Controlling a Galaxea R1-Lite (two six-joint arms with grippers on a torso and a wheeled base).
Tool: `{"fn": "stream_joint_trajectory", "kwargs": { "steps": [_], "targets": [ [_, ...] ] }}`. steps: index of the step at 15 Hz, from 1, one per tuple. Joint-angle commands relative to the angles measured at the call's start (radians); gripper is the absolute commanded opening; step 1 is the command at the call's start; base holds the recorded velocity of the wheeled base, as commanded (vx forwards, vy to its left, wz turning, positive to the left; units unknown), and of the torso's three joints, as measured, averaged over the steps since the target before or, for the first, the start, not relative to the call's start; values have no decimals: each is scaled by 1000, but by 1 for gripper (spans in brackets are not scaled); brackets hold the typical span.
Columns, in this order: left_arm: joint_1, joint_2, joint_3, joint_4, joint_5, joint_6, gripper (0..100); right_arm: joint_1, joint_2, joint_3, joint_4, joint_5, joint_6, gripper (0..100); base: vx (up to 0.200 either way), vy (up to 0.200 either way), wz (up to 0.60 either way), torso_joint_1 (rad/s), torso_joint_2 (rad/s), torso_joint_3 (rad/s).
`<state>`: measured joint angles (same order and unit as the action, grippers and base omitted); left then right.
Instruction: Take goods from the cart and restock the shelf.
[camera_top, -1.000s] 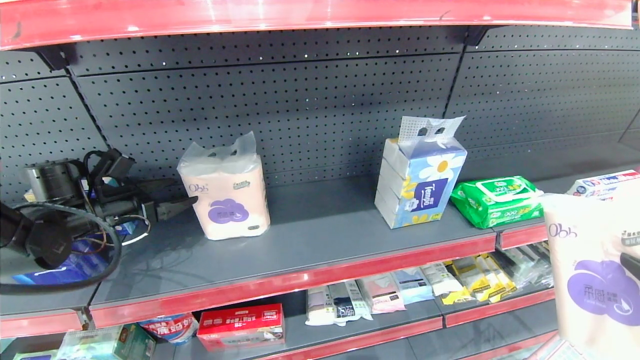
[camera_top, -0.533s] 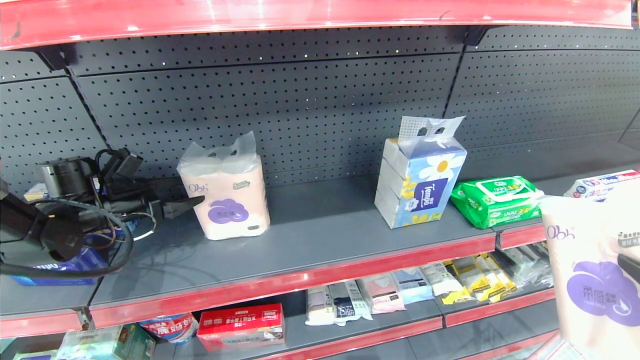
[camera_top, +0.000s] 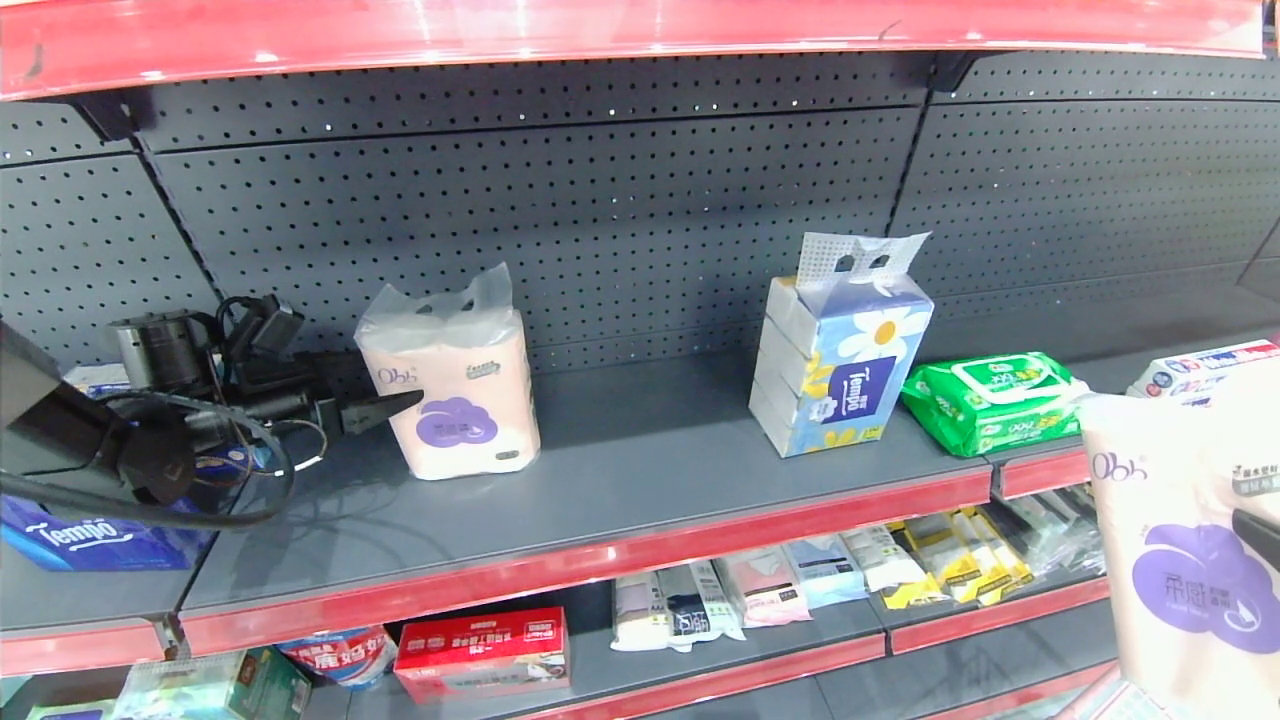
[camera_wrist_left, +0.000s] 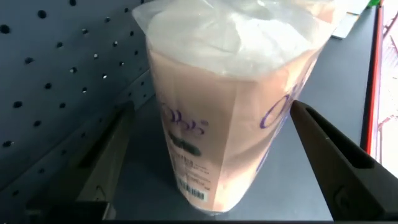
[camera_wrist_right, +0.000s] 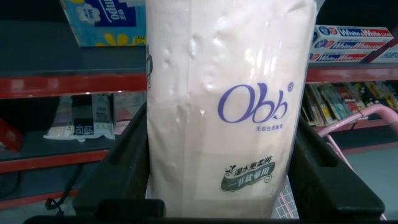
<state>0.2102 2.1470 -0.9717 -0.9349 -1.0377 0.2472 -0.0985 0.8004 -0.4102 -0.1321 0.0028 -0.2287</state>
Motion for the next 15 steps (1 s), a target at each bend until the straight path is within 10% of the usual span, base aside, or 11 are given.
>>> {"fn": "stream_joint_trajectory", "kwargs": {
  "steps": [1, 15],
  "targets": [
    [-11, 22, -19, -1, -5, 0, 100, 0, 0, 1, 0, 0, 0, 0, 0, 0, 0, 0, 0, 0],
    [-86, 80, -93, -1, -50, -48, 100, 3, 0, 5, 0, 0, -9, 0, 0, 0, 0, 0, 0, 0]
  ]
}}
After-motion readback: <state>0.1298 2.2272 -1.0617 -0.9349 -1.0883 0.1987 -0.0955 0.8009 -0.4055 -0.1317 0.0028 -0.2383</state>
